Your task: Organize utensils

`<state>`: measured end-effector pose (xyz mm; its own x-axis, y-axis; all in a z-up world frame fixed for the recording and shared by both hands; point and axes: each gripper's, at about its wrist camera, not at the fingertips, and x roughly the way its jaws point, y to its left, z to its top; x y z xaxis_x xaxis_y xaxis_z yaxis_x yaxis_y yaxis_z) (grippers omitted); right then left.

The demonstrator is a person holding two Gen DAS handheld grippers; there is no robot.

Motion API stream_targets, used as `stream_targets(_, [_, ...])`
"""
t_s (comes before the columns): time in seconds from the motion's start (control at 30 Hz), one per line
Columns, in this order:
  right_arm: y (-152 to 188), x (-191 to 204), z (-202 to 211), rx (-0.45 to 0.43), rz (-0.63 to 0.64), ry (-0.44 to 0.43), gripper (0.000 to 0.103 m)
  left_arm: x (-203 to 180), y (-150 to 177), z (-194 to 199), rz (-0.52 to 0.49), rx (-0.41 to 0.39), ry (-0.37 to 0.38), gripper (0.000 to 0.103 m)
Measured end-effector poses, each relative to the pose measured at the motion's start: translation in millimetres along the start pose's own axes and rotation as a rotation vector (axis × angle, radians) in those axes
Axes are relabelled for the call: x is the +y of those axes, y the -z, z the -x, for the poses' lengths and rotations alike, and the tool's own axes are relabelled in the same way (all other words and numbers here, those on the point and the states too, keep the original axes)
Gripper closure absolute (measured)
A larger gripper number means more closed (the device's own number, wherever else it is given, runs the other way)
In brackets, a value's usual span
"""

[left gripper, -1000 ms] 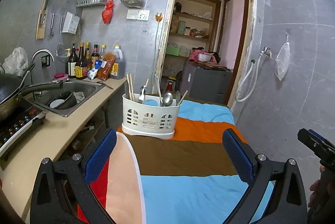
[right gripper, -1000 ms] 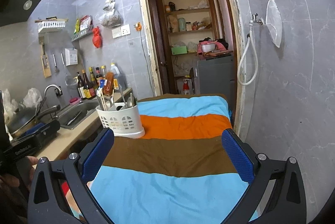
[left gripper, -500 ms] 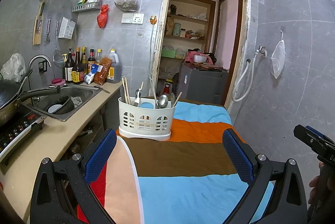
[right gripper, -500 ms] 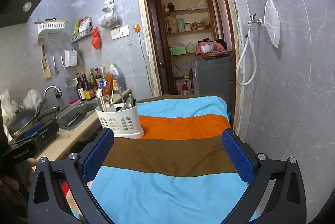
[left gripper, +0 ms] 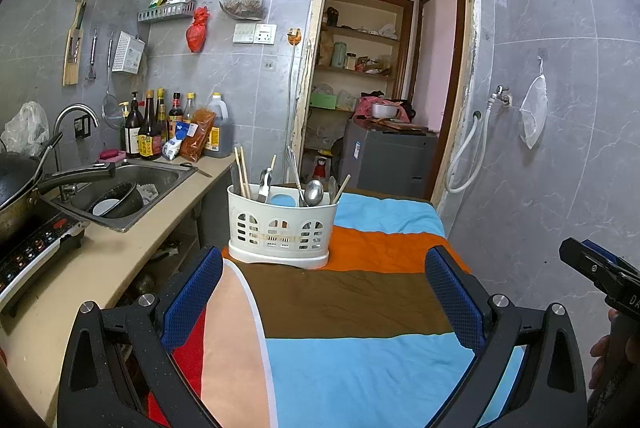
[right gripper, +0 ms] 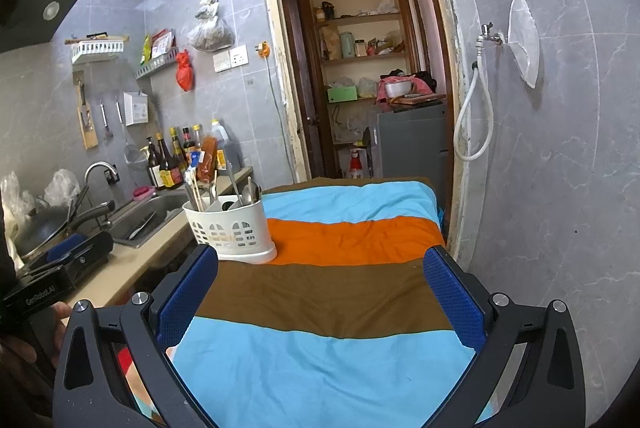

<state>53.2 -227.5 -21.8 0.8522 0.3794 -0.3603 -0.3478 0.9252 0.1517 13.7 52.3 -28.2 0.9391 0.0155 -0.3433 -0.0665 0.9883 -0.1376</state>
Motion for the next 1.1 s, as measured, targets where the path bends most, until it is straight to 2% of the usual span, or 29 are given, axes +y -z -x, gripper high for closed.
stream_targets(1.1, [-1, 4, -2, 0.006, 0.001, 0.001, 0.0, 10, 5, -5, 0.006, 0.009, -0.002, 0.004])
